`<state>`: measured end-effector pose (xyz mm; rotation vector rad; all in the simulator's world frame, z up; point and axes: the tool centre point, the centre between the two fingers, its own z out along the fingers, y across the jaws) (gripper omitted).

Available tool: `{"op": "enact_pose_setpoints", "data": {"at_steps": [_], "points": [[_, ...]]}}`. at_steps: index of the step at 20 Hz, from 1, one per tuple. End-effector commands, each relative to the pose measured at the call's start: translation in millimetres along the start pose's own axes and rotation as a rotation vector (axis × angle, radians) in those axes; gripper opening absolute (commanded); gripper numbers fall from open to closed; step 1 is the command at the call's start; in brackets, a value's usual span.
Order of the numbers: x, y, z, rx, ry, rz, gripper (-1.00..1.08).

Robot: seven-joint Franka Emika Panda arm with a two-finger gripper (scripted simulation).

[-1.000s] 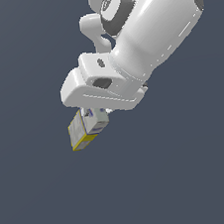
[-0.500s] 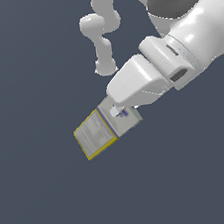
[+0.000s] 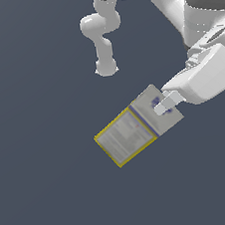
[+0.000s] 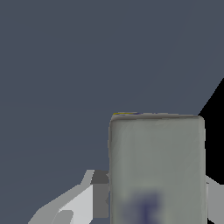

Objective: Pick up the object and move it to a goal position.

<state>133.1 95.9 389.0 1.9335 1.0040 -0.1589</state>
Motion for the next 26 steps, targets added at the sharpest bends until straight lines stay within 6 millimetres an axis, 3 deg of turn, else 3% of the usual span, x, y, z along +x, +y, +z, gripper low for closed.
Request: {"op": "enact_pose_setpoints", "data": {"at_steps": [1,9,17,26], "points": [[11,-2,-16,-0.049,0.008,-0.066,-1.0],[42,-20,-65,-0.203,0.038,-0.28,-1.0],[68,-56,-113,-0.365,0.07,-0.508,-1.0],[78,-85,-139,-0.467,0.092,-0.652,-1.0]]}}
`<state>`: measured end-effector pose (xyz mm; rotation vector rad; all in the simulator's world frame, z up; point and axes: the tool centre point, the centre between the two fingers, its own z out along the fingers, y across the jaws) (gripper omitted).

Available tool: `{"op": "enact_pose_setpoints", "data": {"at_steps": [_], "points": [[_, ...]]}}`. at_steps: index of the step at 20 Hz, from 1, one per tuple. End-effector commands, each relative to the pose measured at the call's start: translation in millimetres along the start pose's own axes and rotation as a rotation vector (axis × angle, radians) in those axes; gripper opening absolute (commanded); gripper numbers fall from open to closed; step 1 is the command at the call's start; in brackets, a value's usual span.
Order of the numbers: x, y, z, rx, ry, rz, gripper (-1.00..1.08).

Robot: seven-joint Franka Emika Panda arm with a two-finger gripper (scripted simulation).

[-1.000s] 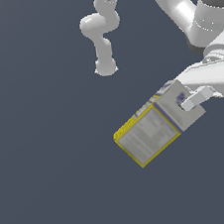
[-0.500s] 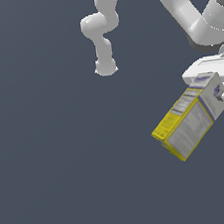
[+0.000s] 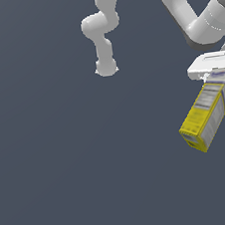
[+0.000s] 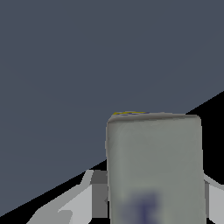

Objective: Pick up the object and move it to a goal position.

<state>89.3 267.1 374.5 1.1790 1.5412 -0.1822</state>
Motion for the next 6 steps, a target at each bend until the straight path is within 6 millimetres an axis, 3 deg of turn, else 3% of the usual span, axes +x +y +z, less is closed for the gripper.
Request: {"op": "enact_pose_setpoints", "data": {"at_steps": [1,6], "points": [[3.3,-1.2,-5.2,-0.018,0.003,-0.025,-1.0],[5.5,-2.2,-8.4,-0.028,0.005,-0.04,-1.0]]}}
